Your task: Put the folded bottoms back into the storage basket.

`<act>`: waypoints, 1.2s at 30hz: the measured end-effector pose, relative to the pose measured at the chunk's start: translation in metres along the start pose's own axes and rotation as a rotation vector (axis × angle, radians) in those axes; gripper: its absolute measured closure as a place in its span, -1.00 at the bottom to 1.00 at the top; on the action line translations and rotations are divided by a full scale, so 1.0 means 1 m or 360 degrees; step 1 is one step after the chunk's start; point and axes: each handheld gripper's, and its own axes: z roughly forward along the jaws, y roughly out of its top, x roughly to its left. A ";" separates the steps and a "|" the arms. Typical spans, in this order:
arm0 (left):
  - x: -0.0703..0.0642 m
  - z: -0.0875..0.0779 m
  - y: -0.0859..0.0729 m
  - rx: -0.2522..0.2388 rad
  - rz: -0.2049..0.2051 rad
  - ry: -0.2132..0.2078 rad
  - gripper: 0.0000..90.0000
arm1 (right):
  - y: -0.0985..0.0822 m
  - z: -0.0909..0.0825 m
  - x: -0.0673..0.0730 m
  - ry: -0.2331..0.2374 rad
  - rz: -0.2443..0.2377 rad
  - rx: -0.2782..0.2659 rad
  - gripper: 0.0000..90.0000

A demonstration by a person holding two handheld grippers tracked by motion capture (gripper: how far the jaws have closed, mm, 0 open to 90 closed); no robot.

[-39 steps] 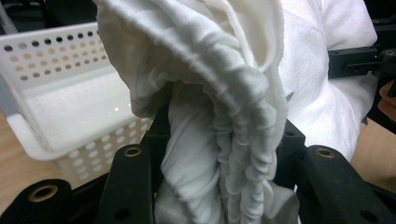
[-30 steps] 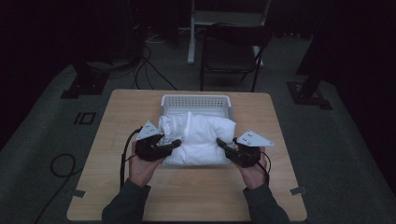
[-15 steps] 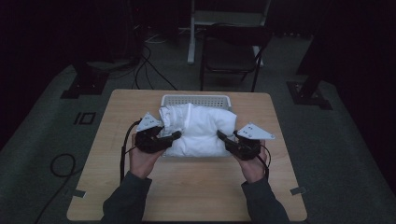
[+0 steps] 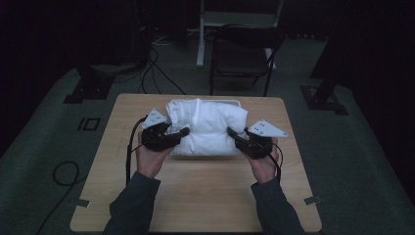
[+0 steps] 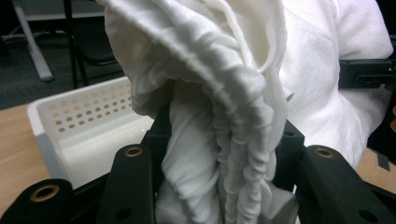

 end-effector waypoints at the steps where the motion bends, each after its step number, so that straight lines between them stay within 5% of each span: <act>1: 0.001 0.001 0.001 -0.0001 0.0000 0.0004 0.22 | 0.001 0.001 -0.001 -0.0003 0.0000 -0.0003 0.49; 36: 0.029 0.032 0.022 0.0015 -0.0076 0.0120 0.23 | 0.023 0.043 -0.024 -0.0064 0.0050 0.0043 0.50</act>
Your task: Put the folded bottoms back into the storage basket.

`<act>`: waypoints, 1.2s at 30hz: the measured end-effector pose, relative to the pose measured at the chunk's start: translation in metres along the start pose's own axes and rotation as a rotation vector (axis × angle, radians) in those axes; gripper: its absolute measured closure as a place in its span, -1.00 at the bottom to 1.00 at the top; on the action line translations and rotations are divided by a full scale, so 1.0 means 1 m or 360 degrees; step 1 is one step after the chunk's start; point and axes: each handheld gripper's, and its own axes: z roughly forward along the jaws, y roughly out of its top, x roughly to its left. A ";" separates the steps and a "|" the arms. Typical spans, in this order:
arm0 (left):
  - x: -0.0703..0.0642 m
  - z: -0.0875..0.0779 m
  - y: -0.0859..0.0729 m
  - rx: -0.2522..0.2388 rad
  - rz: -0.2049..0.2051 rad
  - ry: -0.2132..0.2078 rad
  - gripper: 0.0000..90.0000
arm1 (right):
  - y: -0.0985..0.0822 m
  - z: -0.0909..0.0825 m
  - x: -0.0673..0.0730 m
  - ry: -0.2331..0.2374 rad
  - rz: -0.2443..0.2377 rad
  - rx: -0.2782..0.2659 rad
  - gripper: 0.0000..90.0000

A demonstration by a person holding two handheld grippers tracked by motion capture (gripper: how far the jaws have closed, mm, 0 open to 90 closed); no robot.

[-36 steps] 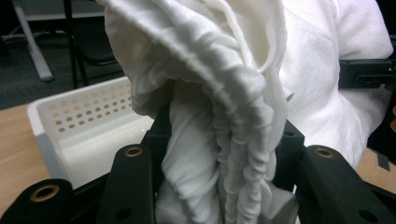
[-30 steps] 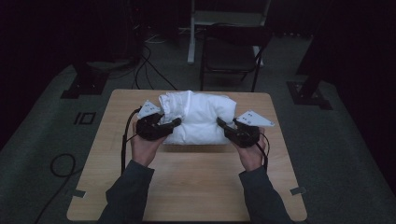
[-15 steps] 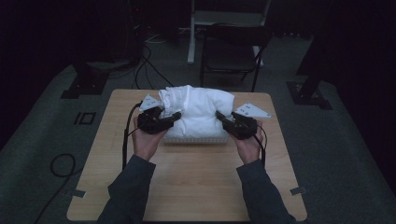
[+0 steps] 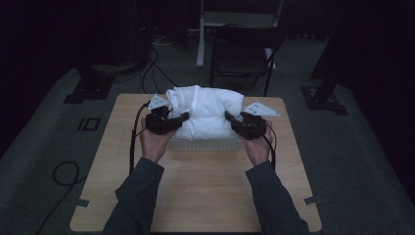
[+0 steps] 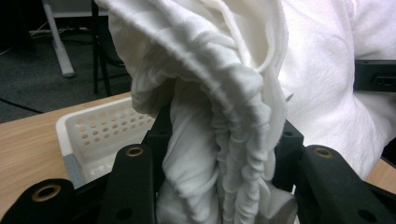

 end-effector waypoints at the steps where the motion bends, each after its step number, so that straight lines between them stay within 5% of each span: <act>1: 0.001 0.001 0.001 0.0000 -0.0003 0.0002 0.23 | 0.001 0.001 -0.001 -0.0002 0.0002 0.0004 0.50; 36: 0.027 0.043 -0.005 0.0080 -0.0161 0.0066 0.24 | -0.004 0.042 -0.019 -0.0034 0.0086 0.0109 0.51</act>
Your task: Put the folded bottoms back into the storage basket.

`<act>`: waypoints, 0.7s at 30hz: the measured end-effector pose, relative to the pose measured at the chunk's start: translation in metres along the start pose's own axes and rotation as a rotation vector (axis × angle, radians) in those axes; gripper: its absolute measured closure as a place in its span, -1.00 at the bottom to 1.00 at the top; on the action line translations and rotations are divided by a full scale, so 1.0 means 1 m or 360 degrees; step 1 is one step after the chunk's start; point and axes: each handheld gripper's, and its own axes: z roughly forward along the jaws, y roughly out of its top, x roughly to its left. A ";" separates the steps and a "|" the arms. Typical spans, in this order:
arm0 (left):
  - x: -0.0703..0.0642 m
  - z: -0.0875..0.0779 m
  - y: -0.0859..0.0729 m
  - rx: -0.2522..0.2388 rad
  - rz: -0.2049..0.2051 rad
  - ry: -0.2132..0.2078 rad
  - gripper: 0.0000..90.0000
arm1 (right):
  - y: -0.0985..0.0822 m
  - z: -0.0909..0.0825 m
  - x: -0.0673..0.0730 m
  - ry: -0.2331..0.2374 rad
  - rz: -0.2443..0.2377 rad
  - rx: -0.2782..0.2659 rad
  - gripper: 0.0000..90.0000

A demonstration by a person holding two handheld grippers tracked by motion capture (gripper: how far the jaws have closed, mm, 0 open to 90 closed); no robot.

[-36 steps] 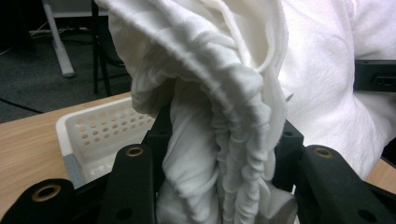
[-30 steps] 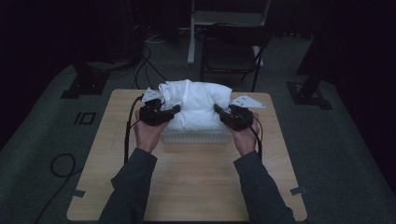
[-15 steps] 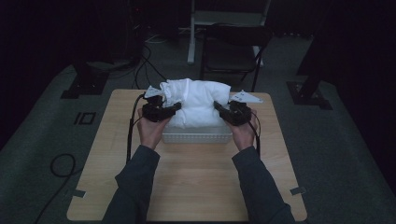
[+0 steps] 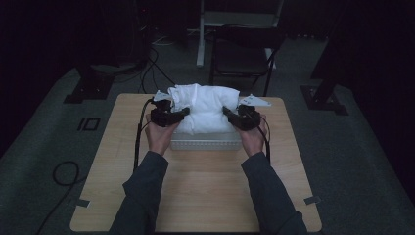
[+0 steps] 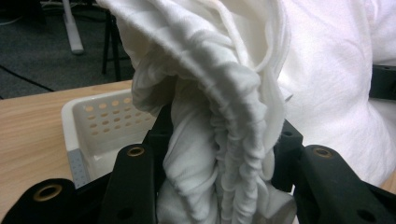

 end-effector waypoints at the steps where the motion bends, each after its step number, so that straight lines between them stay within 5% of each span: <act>1: 0.000 0.000 0.000 0.0000 0.0000 0.0000 0.24 | 0.000 0.000 0.000 0.0000 0.0000 0.0000 0.51; 21: 0.008 0.025 -0.010 0.0070 -0.0005 0.0071 0.24 | -0.014 0.022 -0.006 -0.0031 0.0037 0.0092 0.51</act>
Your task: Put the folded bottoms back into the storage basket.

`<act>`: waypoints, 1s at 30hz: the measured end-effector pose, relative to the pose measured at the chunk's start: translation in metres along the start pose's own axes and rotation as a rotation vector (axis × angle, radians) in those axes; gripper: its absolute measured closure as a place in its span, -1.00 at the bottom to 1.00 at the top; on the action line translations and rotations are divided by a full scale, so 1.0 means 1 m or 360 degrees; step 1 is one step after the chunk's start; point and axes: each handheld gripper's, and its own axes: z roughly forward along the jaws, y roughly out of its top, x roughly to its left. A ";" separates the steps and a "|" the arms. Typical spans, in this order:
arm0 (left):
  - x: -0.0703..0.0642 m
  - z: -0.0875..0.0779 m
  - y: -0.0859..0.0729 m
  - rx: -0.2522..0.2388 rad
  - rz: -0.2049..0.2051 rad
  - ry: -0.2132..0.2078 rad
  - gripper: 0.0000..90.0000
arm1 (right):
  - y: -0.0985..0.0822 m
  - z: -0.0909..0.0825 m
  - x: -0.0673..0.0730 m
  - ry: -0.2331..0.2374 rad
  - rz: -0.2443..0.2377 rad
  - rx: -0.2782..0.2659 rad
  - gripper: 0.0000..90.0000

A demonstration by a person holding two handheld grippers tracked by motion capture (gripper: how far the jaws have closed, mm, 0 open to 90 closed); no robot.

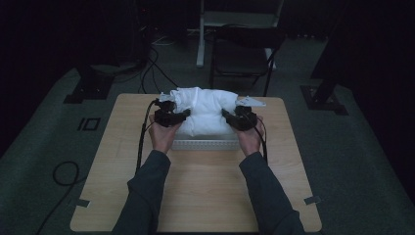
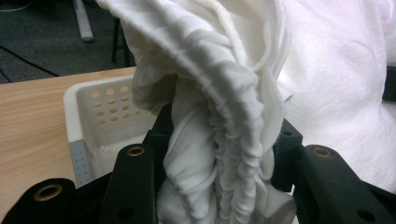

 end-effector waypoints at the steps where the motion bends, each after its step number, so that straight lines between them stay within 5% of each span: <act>1: 0.000 0.001 0.000 0.0002 -0.0001 0.0002 0.24 | -0.001 0.001 -0.001 -0.0002 0.0001 0.0004 0.51; 30: -0.002 0.028 -0.012 0.0060 0.0001 0.0118 0.25 | -0.018 0.025 -0.006 -0.0078 0.0023 0.0112 0.51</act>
